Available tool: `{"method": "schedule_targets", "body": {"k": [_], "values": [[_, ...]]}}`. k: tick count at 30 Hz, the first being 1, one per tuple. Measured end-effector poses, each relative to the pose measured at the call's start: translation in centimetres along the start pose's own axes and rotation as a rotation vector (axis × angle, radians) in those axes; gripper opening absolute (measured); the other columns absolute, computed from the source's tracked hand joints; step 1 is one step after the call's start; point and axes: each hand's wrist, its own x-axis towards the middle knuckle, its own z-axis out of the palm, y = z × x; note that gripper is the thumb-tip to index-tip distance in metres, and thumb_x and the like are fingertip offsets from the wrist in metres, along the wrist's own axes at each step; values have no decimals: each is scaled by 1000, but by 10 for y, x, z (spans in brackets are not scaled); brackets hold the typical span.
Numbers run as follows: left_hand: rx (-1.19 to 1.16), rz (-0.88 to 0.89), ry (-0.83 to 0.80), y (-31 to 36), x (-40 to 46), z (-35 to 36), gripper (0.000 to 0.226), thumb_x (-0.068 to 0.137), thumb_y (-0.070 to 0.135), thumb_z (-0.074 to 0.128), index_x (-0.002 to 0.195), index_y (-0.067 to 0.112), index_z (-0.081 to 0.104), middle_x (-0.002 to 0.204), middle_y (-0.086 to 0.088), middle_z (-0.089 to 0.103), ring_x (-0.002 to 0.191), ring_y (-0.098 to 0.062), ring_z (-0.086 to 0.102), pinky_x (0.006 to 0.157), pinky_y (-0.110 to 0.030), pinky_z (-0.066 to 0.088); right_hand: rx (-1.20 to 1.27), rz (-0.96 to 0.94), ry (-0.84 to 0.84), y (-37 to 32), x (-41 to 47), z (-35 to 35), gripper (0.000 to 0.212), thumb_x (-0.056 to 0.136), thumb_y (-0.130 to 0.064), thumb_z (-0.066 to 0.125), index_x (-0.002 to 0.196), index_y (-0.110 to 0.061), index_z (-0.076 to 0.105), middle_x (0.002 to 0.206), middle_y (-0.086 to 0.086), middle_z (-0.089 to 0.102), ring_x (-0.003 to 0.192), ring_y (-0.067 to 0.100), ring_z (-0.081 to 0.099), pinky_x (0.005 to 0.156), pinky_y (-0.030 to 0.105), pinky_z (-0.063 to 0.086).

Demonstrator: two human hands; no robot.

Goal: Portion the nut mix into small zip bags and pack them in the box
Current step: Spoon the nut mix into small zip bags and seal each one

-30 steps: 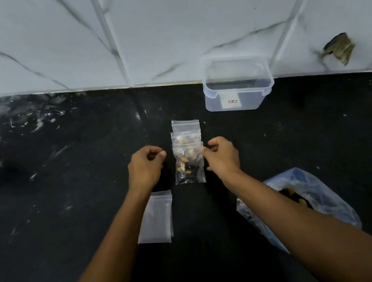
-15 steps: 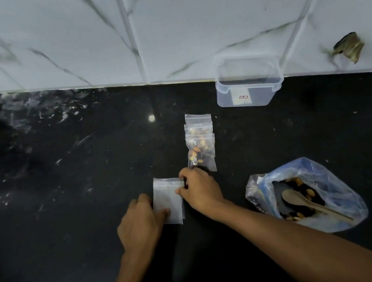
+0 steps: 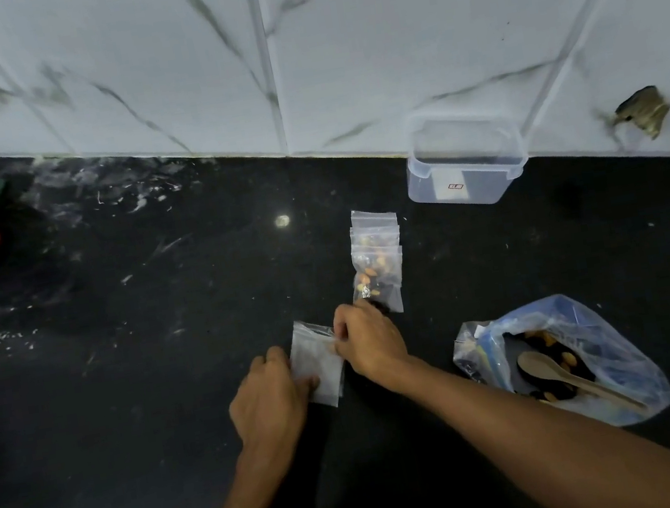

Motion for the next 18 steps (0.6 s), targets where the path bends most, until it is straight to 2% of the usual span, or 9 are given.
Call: {"method": "schedule_targets", "body": {"k": [4, 7, 10, 14, 18], "values": [[-23, 0, -6, -2, 0, 2, 31, 84, 48, 70, 95, 26, 51, 96, 6, 55, 82, -14, 59, 72, -36, 55, 72, -3, -30, 3, 1, -4, 17, 83, -7, 65, 79, -22, 56, 82, -2, 63, 76, 15, 62, 70, 39, 56], [-55, 16, 3, -3, 0, 4, 22, 87, 42, 68, 89, 28, 51, 93, 9, 54, 79, -10, 57, 72, -36, 56, 91, -28, -55, 4, 0, -7, 16, 86, -6, 60, 89, -21, 58, 85, 0, 64, 79, 16, 62, 72, 40, 56], [-95, 0, 28, -3, -2, 3, 13, 92, 34, 63, 84, 29, 54, 90, 10, 56, 77, -9, 56, 68, -32, 51, 88, -50, -30, 5, -2, -8, 17, 85, -5, 59, 87, -21, 54, 86, 3, 62, 79, 19, 61, 71, 43, 55], [-153, -7, 5, -7, -4, 1, 7, 93, 33, 61, 88, 31, 57, 91, 10, 62, 80, -10, 60, 73, -36, 55, 43, -79, -36, 4, -9, -14, 16, 85, -11, 63, 83, -23, 52, 100, 1, 51, 87, 17, 55, 71, 31, 49], [-224, -21, -51, -9, -6, -10, 7, 93, 35, 63, 88, 32, 58, 89, 11, 62, 81, -7, 59, 75, -36, 55, 55, -83, -136, 1, -14, -33, 12, 86, -15, 66, 81, -24, 60, 88, -6, 61, 82, 11, 60, 74, 32, 54]]}}
